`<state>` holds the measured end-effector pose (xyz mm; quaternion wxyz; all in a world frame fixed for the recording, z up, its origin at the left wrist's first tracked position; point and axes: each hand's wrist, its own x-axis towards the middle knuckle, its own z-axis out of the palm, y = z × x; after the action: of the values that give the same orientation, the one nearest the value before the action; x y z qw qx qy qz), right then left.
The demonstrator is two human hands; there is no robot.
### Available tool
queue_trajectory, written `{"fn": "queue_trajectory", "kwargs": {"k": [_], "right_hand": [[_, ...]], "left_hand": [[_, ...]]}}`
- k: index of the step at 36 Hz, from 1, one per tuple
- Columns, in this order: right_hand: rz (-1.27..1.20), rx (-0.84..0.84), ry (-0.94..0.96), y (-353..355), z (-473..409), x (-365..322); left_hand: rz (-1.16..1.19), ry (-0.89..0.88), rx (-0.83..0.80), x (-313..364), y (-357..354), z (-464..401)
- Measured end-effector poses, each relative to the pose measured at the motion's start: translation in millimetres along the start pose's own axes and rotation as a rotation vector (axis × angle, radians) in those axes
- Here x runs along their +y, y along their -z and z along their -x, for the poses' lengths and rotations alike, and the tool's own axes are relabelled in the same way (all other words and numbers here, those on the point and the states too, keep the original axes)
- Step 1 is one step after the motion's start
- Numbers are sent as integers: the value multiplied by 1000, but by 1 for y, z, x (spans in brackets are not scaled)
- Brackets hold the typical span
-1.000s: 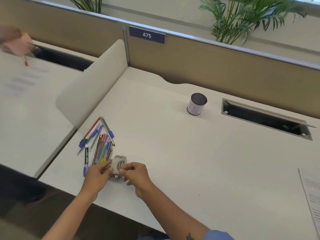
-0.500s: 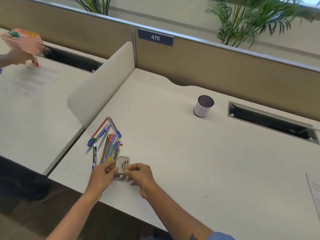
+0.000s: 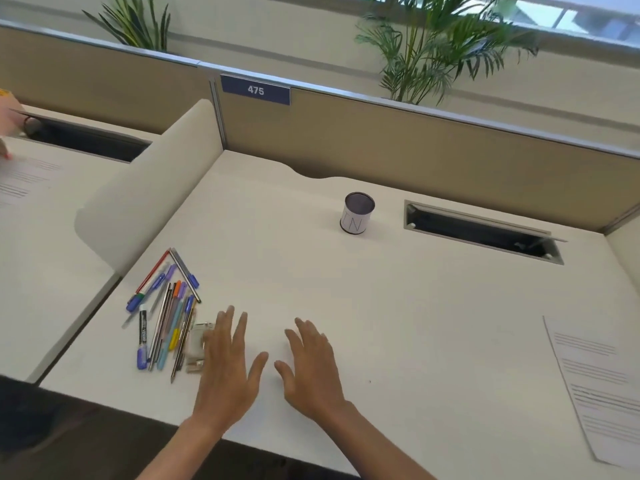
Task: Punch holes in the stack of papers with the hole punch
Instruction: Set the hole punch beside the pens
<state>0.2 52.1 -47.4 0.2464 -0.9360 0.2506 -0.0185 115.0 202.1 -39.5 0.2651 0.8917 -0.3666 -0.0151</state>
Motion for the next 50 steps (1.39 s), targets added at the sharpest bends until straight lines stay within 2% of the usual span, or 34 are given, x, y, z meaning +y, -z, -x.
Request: {"fn": "queue_trajectory", "kwargs": {"k": [4, 12, 22, 28, 33, 37, 40, 50], "right_hand": [[98, -6, -36, 8, 19, 38], [72, 26, -184, 44, 51, 101], [5, 30, -366, 67, 77, 153], [21, 18, -347, 74, 84, 159], [-244, 223, -381, 75, 82, 156], [-437, 133, -441, 72, 75, 151], [-440, 93, -444, 67, 70, 148], [-402, 143, -477, 63, 58, 141]], "left_hand": [[-27, -87, -106, 31, -36, 1], [-84, -201, -226, 84, -84, -8], [-146, -183, -381, 104, -123, -2], [-172, -169, -380, 102, -128, 0], [-161, -171, -353, 101, -126, 2], [-139, -167, -340, 102, -126, 2], [-147, -169, -346, 102, -126, 3], [-134, -164, -333, 101, -125, 4]]}}
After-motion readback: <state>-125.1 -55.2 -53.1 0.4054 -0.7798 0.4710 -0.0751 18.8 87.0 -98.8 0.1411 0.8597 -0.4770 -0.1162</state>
